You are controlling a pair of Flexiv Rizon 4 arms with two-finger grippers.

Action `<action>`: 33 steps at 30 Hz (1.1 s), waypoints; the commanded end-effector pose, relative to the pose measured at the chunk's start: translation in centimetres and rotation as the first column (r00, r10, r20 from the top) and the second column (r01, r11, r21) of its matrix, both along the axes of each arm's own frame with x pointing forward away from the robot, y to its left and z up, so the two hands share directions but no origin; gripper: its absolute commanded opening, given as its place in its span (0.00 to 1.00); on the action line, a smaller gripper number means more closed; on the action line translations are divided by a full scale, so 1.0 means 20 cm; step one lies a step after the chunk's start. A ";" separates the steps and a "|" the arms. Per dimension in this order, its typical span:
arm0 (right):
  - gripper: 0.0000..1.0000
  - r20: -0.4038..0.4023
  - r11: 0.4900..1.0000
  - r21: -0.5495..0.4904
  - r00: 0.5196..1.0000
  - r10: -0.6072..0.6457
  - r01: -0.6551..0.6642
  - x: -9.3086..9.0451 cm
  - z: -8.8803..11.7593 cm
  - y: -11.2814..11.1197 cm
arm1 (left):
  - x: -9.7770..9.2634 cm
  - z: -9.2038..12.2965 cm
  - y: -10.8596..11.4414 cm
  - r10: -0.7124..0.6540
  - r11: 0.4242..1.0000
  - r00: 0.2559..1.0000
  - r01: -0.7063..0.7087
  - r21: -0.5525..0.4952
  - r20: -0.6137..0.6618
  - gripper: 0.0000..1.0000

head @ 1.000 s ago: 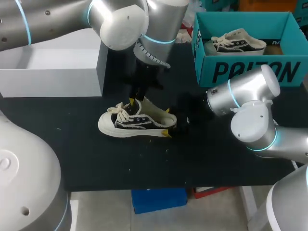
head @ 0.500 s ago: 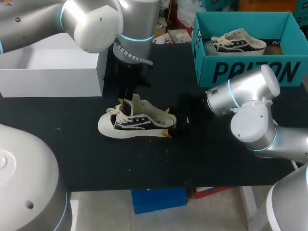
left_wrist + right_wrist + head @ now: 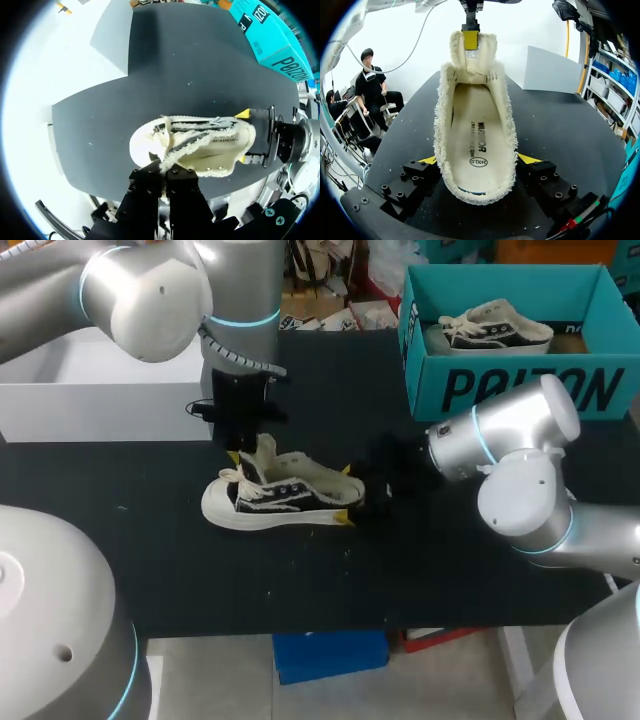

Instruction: Take the shoe out of the shoebox, open the shoe tongue, remove and reinsert the insole, then place the shoe into the shoebox

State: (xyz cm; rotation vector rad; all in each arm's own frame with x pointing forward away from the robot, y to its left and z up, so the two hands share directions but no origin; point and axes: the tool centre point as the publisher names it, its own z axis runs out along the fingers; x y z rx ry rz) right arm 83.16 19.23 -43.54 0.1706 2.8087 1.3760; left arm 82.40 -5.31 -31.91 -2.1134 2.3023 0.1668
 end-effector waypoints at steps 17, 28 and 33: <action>0.00 -0.001 1.000 -0.003 1.000 -0.004 0.004 0.00 -0.03 0.01 | -0.01 -0.05 0.15 0.028 0.998 0.999 -0.031 -0.055 -0.042 0.00; 0.00 -0.001 1.000 -0.003 1.000 -0.004 0.004 0.00 -0.03 0.01 | -0.01 -0.07 0.17 0.024 0.999 0.998 -0.027 -0.046 -0.064 0.00; 0.00 -0.001 1.000 -0.003 1.000 -0.004 0.004 0.00 -0.03 0.01 | 0.00 -0.07 0.15 -0.009 0.998 0.998 0.005 -0.064 -0.063 0.85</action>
